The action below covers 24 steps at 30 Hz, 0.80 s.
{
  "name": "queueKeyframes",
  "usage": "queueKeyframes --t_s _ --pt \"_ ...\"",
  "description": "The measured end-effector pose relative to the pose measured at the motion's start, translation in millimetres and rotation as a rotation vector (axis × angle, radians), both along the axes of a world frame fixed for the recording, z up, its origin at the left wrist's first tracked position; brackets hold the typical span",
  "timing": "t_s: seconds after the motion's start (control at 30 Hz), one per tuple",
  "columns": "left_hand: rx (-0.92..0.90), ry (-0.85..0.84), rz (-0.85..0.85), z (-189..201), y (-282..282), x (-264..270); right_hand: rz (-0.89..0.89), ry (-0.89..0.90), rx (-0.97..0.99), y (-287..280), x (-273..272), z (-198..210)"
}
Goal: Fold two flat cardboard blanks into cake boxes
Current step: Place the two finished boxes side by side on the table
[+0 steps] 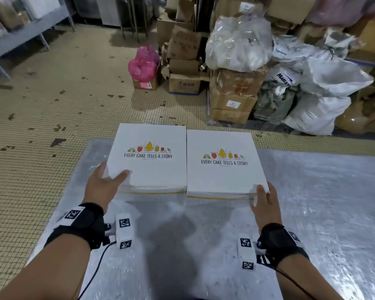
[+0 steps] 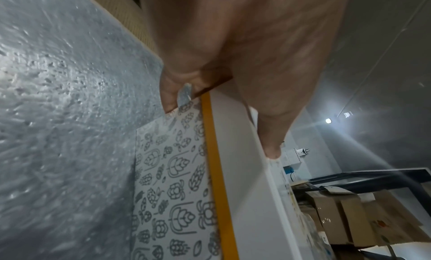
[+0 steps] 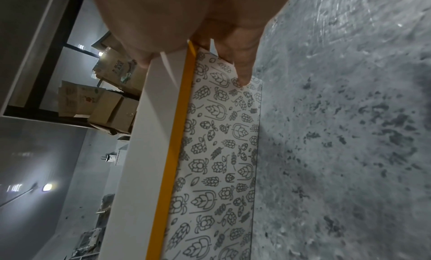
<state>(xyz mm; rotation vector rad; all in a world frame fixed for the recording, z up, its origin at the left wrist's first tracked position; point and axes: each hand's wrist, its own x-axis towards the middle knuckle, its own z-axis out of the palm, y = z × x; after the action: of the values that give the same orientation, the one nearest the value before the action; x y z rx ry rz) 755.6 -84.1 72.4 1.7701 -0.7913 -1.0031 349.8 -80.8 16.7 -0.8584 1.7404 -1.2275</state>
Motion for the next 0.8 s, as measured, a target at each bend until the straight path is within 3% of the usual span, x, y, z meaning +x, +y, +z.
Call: queueKeyframes --t_s 0.3,0.8 --pt "-0.049 0.018 -0.096 -0.6 6.2 6.7 0.009 0.018 -0.003 0.6 -1.1 2.6" --pt "-0.035 -0.02 -0.117 8.5 12.6 -1.5 0.084 0.097 0.044 -3.2 -11.5 3.8"
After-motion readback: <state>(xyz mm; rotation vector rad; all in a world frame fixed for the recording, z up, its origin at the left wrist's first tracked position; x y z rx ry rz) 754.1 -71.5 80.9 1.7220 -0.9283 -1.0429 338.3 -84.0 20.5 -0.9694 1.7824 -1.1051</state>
